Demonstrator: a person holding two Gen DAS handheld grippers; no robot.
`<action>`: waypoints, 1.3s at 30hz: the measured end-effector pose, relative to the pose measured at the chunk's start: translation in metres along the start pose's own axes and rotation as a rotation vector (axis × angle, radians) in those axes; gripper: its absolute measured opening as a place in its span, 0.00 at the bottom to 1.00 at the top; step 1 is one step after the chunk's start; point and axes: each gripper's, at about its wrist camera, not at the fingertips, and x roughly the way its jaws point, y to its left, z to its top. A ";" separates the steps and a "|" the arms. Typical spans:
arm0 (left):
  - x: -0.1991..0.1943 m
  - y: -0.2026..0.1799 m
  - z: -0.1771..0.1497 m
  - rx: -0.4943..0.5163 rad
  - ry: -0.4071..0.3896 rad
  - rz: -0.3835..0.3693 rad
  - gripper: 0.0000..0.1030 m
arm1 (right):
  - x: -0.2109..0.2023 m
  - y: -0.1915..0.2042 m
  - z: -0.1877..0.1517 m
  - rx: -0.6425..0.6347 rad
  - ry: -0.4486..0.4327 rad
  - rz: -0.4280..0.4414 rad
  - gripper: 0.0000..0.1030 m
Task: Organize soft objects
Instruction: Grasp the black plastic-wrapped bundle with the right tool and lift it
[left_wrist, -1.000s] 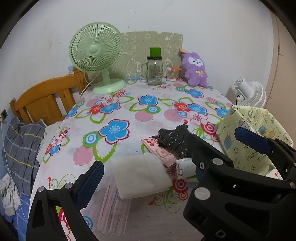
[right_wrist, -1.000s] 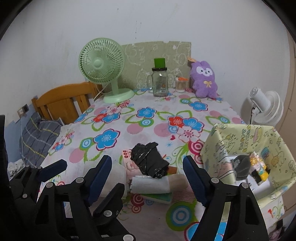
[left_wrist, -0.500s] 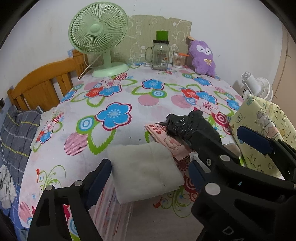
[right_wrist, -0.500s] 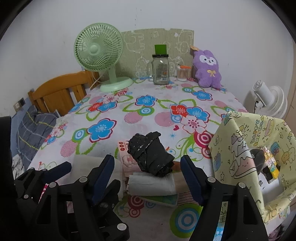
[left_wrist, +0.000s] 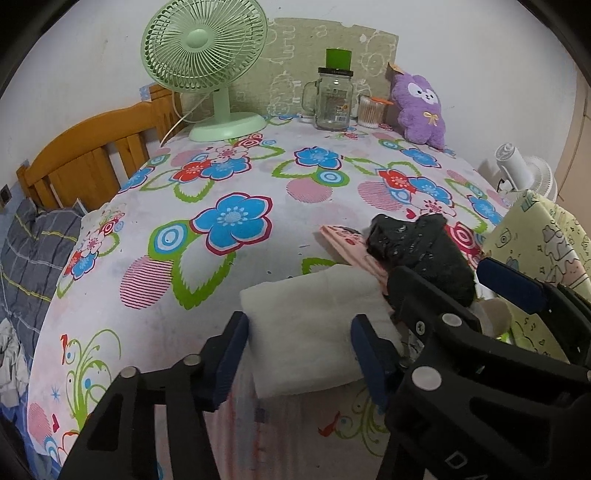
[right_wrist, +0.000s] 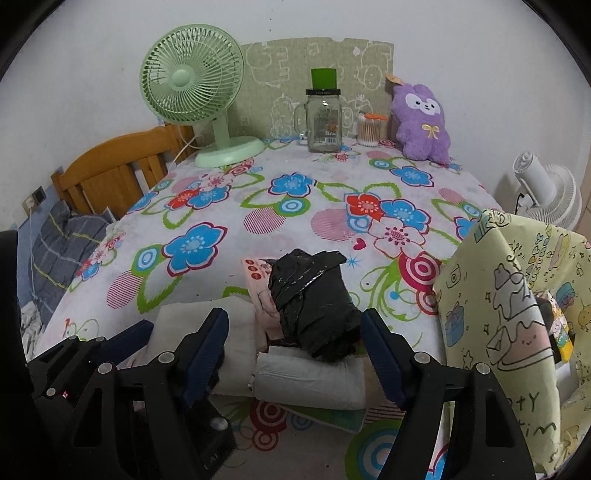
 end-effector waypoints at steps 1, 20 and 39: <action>0.001 0.000 0.000 0.001 0.000 0.004 0.53 | 0.002 0.000 0.000 0.000 0.005 0.001 0.72; 0.005 0.000 0.001 0.002 -0.027 0.059 0.22 | 0.016 -0.001 -0.001 -0.003 0.060 0.061 0.14; -0.012 -0.005 0.006 0.003 -0.072 0.065 0.12 | -0.005 0.001 0.006 -0.023 0.026 0.045 0.09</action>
